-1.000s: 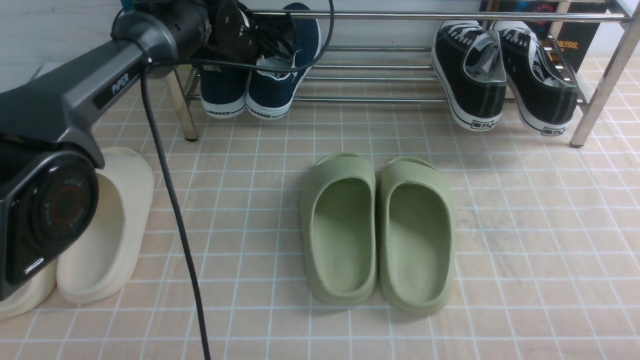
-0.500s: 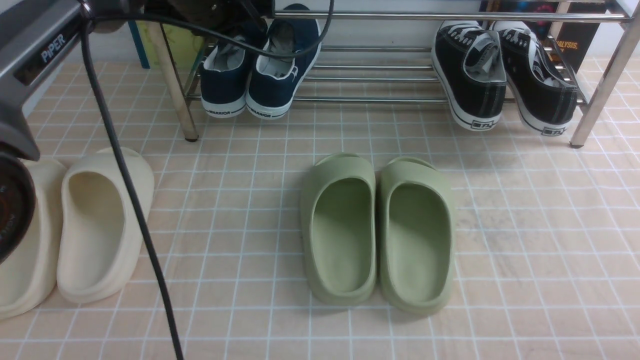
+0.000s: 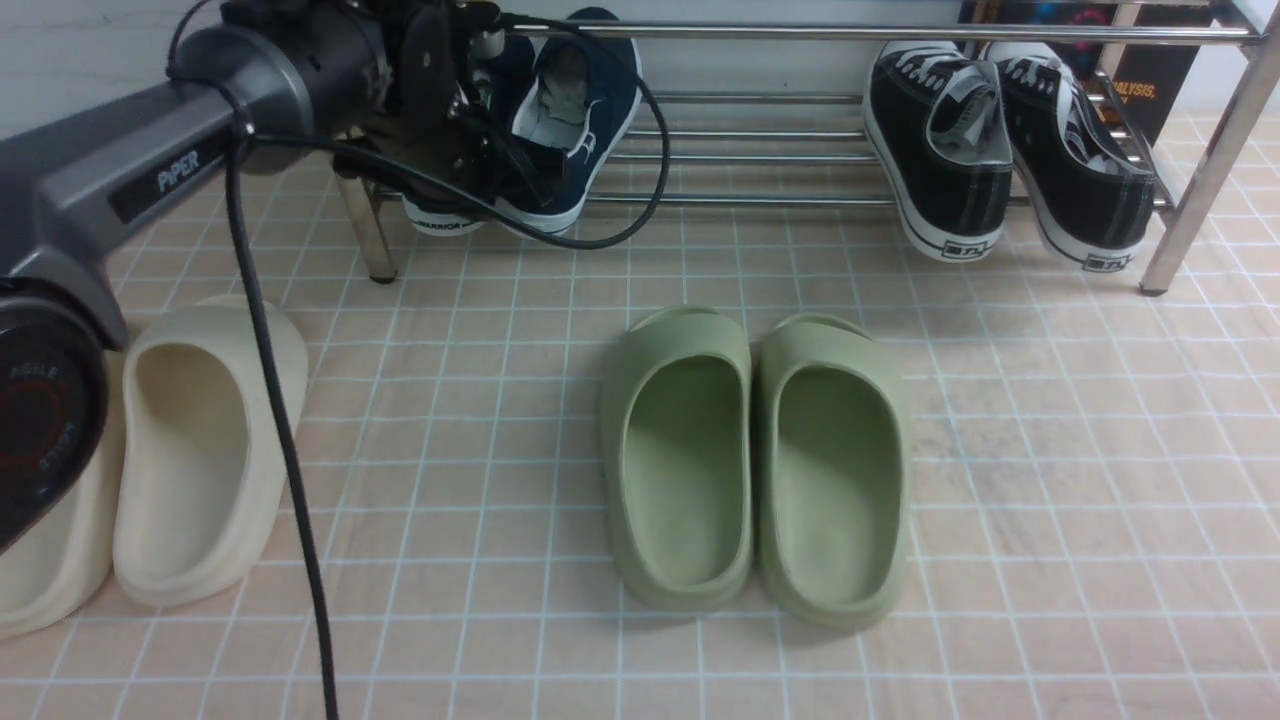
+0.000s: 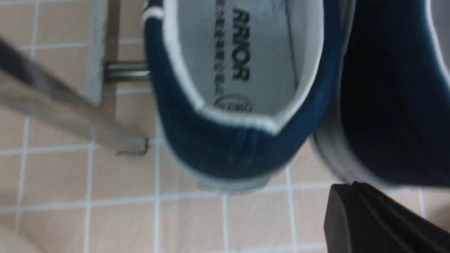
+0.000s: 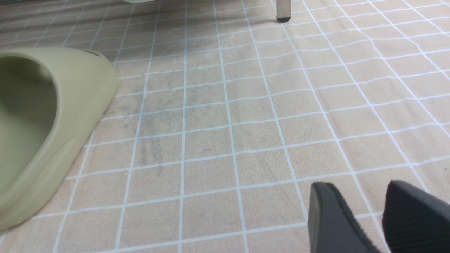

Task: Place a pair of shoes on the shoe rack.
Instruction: Use the left arm to put a shoe into the shoe rack

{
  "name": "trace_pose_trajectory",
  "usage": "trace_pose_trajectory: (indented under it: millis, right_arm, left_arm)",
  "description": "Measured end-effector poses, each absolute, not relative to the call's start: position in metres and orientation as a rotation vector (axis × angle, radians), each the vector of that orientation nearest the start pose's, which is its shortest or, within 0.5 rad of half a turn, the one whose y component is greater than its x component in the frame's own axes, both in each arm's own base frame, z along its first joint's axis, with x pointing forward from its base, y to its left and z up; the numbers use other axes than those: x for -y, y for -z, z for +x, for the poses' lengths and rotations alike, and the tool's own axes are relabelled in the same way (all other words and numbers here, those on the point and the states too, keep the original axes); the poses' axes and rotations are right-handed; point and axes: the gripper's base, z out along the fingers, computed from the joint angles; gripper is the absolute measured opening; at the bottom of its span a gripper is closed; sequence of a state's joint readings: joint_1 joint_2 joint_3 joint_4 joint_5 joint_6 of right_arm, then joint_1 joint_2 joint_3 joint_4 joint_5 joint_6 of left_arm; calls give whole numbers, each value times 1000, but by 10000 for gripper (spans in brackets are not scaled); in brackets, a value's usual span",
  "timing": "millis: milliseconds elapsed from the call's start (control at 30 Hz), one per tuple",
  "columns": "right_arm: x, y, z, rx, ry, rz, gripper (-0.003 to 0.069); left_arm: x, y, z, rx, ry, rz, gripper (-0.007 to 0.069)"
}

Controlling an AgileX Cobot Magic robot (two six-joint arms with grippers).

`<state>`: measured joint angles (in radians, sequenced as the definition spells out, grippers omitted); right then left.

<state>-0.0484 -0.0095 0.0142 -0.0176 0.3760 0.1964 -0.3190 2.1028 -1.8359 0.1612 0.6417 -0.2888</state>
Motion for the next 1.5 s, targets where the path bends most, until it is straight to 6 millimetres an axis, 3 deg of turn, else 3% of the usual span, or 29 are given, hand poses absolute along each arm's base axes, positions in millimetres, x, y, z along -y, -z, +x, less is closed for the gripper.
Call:
trace_pose_trajectory:
  millis: [400,633,767,1033,1133,1300,1500]
  right_arm:
    - [3,-175,52,-1852,-85,217,239]
    - [3,-175,52,-1852,-85,217,239]
    - [3,-175,52,-1852,-85,217,239]
    - [3,-175,52,-1852,-85,217,239]
    - [3,-175,52,-1852,-85,217,239]
    - [3,-175,52,-1852,-85,217,239]
    - [3,-175,52,-1852,-85,217,239]
  left_arm:
    - [156,-247,475,-2335,305,26,6]
    - [154,-251,471,-2378,290,28,8]
    - [149,-271,458,-2410,222,70,13]
    - [130,-350,428,-2245,80,151,20]
    - [127,-358,425,-2219,65,159,20]
    - [133,-325,441,-2266,63,160,22]
    - [147,-254,472,-2306,88,187,23]
